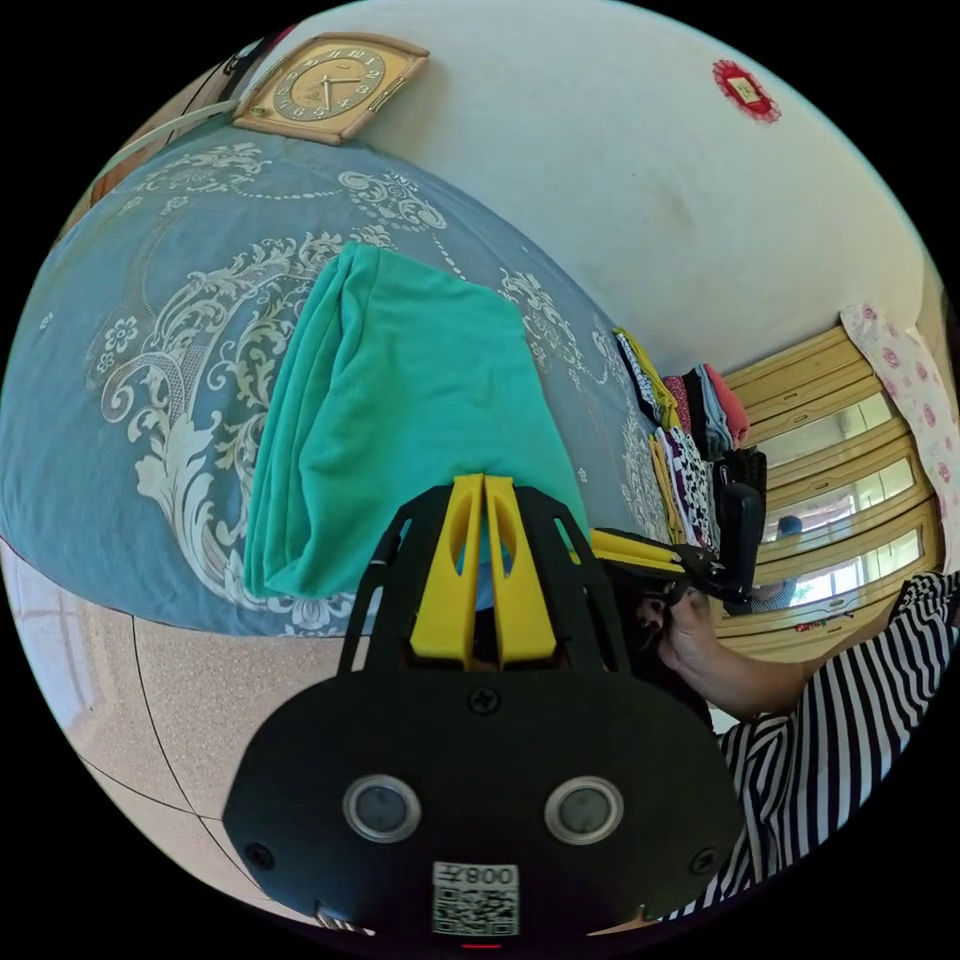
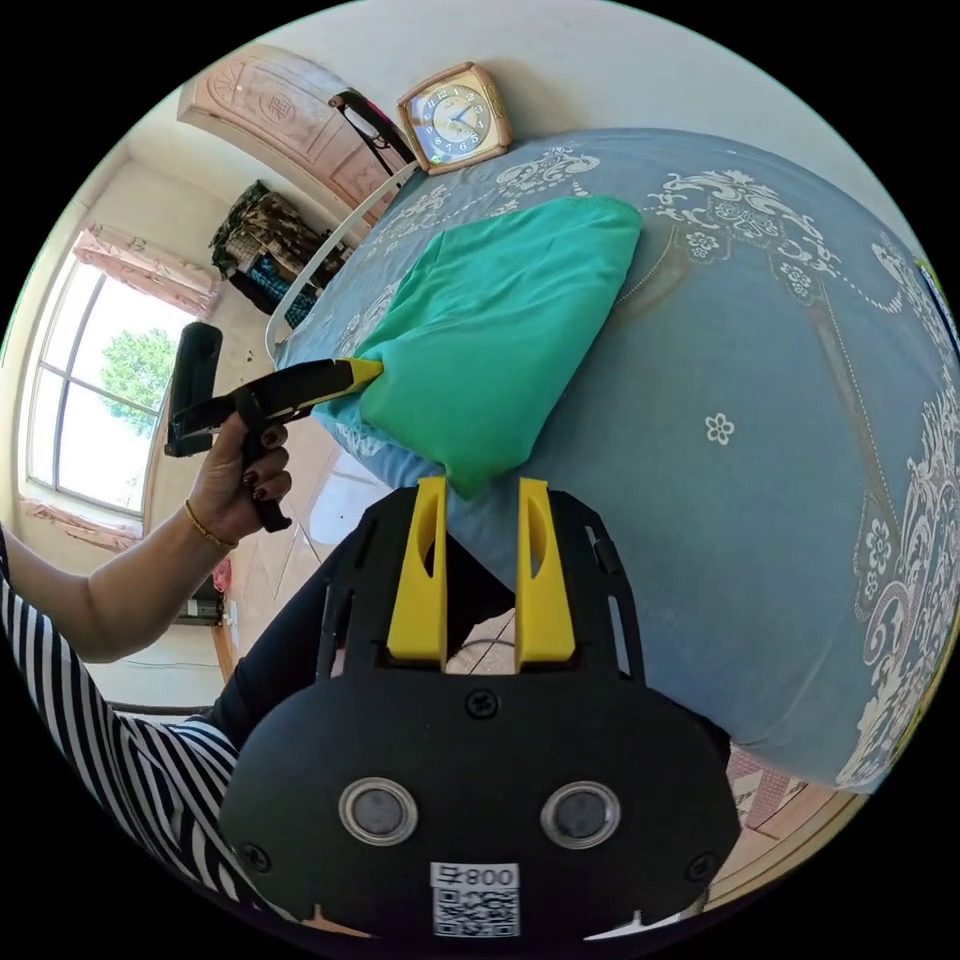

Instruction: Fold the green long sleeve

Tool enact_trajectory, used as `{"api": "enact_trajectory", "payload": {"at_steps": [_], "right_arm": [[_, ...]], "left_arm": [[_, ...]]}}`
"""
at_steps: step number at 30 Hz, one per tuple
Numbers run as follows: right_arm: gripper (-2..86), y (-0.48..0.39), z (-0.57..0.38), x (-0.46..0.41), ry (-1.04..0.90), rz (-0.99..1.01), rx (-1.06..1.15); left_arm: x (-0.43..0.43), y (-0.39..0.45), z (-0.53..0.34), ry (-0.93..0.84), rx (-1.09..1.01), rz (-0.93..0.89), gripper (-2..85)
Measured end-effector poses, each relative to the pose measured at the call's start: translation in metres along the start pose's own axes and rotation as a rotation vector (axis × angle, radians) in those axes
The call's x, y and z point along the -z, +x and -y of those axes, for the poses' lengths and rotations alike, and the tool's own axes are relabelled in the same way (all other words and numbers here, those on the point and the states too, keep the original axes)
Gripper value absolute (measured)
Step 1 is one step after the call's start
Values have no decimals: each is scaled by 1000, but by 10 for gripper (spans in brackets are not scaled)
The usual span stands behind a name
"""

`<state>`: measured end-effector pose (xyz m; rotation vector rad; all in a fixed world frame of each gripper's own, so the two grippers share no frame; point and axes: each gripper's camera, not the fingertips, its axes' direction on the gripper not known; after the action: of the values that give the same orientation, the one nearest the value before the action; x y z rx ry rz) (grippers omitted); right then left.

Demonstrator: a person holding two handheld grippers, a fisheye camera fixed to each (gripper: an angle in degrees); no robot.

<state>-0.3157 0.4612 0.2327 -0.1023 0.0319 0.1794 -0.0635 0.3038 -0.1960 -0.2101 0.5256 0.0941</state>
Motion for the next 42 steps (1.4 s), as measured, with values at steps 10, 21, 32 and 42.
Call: {"api": "enact_trajectory", "payload": {"at_steps": [10, 21, 32, 42], "right_arm": [[22, -90, 9, 13, -76, -415, 400], [16, -86, -6, -25, -184, -428, 452], [2, -48, 12, 32, -15, -120, 362], [2, -15, 64, -35, -137, -81, 340]], "left_arm": [[-19, 1, 11, -24, -12, 64, 2], [-16, -17, 8, -3, 99, 7, 2], [-7, -48, 2, 36, 226, 50, 2], [-24, -31, 64, 11, 29, 170, 2]]}}
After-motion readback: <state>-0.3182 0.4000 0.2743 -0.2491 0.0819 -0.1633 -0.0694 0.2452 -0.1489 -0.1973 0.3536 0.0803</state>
